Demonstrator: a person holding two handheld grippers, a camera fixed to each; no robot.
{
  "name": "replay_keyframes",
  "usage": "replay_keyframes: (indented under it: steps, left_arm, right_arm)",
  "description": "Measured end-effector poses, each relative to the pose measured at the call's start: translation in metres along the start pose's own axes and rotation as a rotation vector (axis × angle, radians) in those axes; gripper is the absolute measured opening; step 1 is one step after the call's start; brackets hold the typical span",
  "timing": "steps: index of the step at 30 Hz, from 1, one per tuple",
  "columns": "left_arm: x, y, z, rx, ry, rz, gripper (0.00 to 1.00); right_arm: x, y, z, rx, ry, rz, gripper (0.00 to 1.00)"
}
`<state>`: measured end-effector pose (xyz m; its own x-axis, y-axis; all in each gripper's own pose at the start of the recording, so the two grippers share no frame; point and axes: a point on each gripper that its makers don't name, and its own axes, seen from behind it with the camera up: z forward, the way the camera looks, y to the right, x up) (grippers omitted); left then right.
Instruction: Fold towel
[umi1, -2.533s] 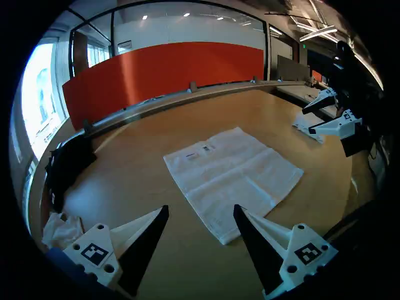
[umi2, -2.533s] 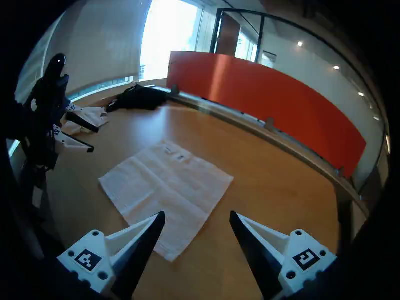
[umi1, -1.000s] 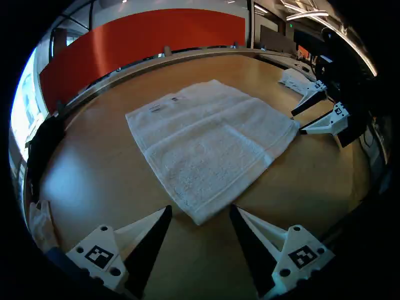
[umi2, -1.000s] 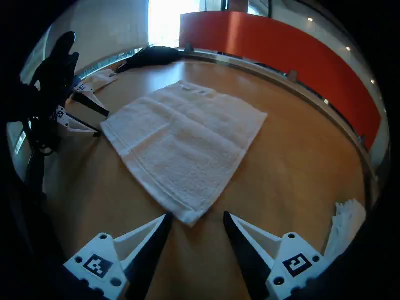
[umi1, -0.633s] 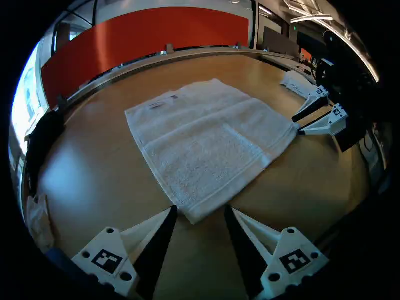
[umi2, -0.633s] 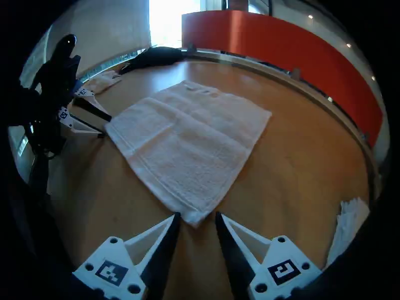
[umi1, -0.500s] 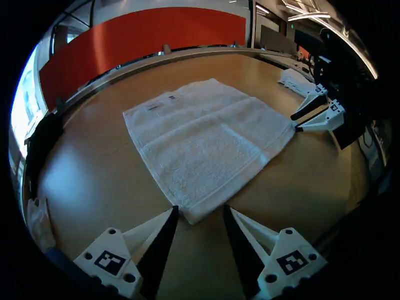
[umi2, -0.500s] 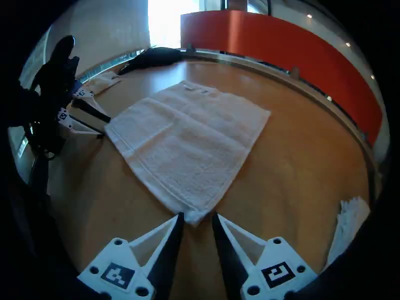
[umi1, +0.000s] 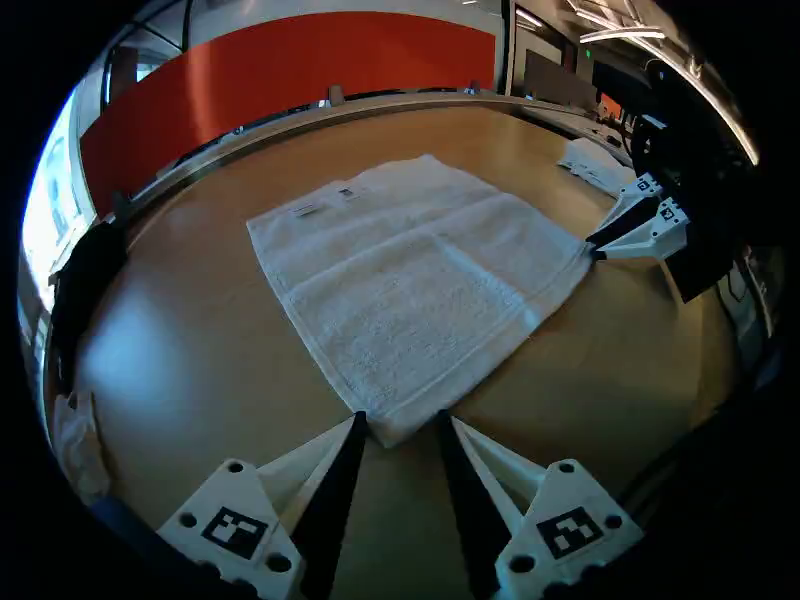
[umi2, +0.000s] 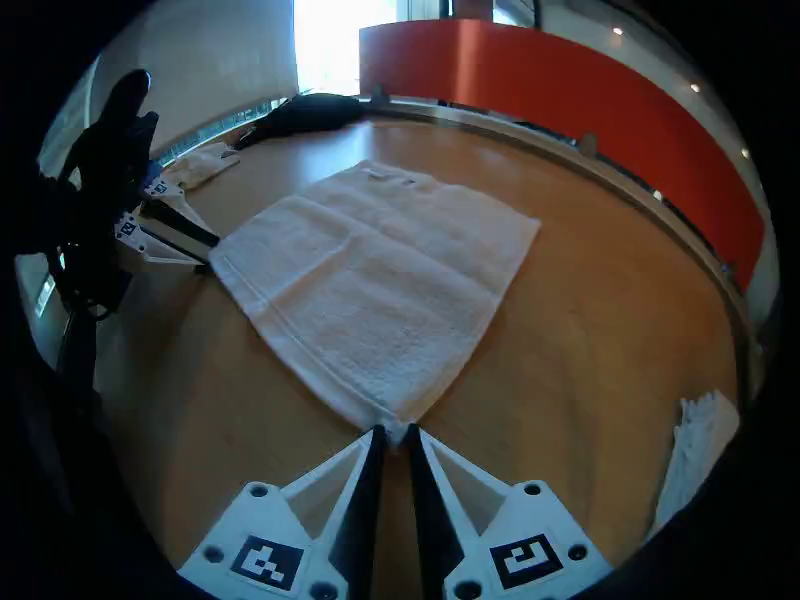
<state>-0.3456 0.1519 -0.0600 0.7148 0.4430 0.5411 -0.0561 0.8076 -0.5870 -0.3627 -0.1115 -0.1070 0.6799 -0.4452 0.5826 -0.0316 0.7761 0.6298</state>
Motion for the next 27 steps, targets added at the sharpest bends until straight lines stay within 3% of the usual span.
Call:
replay_keyframes:
  steps: [3, 9, 18, 27]
  left_arm:
    - [0.000, -0.003, 0.000, 0.022, -0.002, -0.004, 0.20]
    - [0.001, -0.001, 0.001, 0.036, -0.001, -0.004, 0.13]
    - [0.007, -0.001, -0.003, 0.035, -0.008, -0.043, 0.12]
    - [0.033, -0.006, -0.022, 0.041, 0.022, -0.075, 0.12]
  right_arm:
    - [0.000, 0.000, 0.000, -0.002, -0.004, -0.003, 0.17]
    - [0.001, -0.002, 0.000, -0.002, -0.014, 0.004, 0.17]
    - [0.012, -0.003, -0.008, -0.003, 0.012, 0.007, 0.16]
    - [0.036, -0.004, -0.024, -0.010, 0.061, 0.006, 0.16]
